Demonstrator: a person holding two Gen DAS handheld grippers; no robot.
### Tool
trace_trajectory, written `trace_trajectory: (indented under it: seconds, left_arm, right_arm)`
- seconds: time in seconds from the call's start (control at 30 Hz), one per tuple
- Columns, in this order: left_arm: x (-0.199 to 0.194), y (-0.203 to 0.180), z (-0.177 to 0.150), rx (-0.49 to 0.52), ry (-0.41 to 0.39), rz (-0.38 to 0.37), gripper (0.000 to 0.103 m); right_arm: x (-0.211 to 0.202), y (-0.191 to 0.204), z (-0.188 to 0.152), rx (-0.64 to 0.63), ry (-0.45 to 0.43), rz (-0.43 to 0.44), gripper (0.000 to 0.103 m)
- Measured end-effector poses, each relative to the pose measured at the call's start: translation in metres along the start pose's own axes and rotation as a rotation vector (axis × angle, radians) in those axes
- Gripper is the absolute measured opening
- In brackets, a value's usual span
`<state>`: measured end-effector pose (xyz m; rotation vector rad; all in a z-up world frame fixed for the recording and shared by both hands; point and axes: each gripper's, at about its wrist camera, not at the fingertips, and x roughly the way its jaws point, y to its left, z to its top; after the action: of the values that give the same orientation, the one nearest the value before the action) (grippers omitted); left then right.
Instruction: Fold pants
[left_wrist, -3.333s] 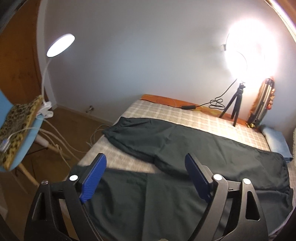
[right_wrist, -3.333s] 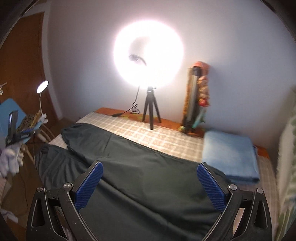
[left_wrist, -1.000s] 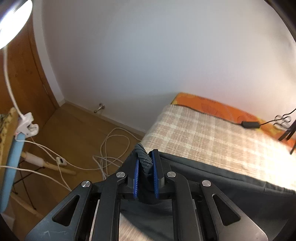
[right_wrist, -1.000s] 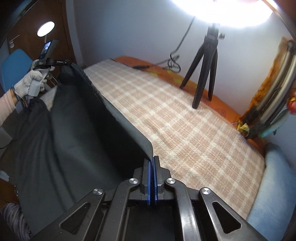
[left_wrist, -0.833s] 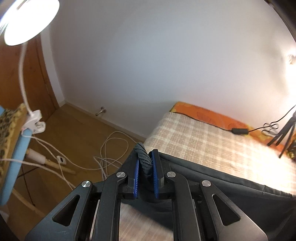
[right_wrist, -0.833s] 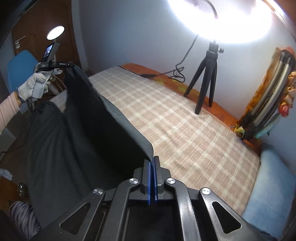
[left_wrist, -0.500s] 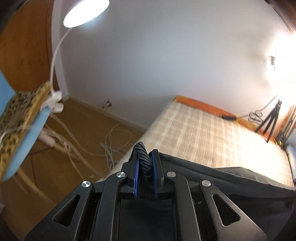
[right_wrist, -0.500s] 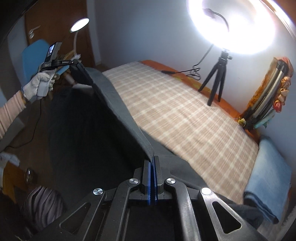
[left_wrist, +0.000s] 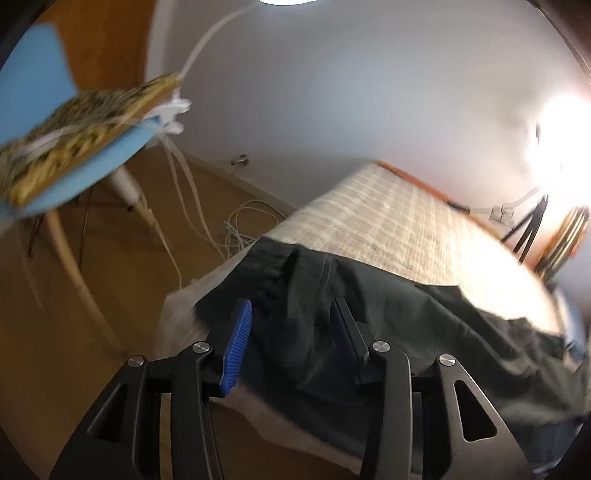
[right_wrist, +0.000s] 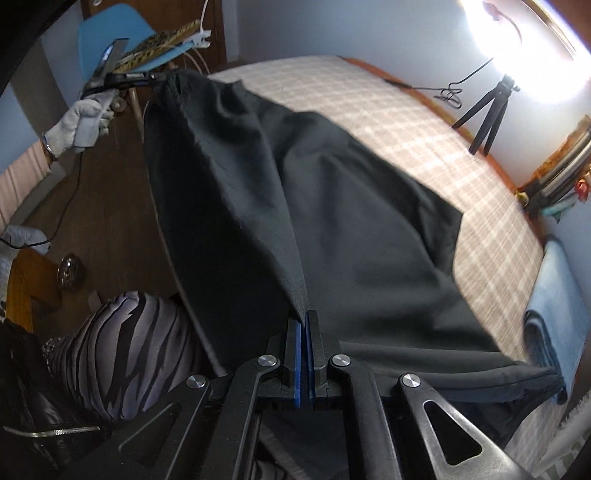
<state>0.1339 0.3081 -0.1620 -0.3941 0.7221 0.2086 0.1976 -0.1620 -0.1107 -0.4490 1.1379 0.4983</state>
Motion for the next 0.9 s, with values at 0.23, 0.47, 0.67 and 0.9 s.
trace_trajectory:
  seconds: [0.23, 0.47, 0.67, 0.9]
  left_arm:
    - [-0.007, 0.03, -0.014, -0.167, 0.026, -0.099, 0.043]
    - [0.018, 0.014, -0.02, -0.15, 0.126, -0.031, 0.053]
    - [0.015, 0.005, -0.032, -0.125, 0.09, 0.058, 0.008]
    - [0.006, 0.0, -0.011, -0.039, 0.015, 0.137, 0.0]
  right_arm:
    - [0.001, 0.004, -0.002, 0.01, -0.013, -0.031, 0.0]
    - [-0.005, 0.008, 0.001, 0.035, -0.024, -0.048, 0.0]
    - [-0.003, 0.01, 0.001, 0.035, -0.015, -0.062, 0.0]
    - [-0.002, 0.009, 0.005, 0.049, -0.017, -0.072, 0.0]
